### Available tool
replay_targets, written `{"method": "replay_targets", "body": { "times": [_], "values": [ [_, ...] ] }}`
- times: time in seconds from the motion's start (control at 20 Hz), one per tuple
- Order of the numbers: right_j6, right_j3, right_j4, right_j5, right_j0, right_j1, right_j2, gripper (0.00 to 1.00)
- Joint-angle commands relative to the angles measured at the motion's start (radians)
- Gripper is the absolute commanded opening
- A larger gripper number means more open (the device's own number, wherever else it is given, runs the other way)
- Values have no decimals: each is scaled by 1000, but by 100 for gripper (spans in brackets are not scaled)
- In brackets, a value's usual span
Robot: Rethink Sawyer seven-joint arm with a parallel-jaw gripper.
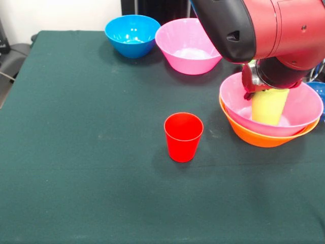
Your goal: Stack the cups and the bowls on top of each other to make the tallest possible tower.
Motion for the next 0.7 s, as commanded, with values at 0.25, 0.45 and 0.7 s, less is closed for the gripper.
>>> {"method": "replay_targets", "body": {
  "times": [0.25, 0.45, 0.7],
  "values": [
    [-161, -38, -41, 179, 12, 21, 7, 0],
    [-150, -6, -42, 160, 6, 3, 6, 0],
    [-105, 86, -11, 84, 3, -33, 16, 0]
  ]
}}
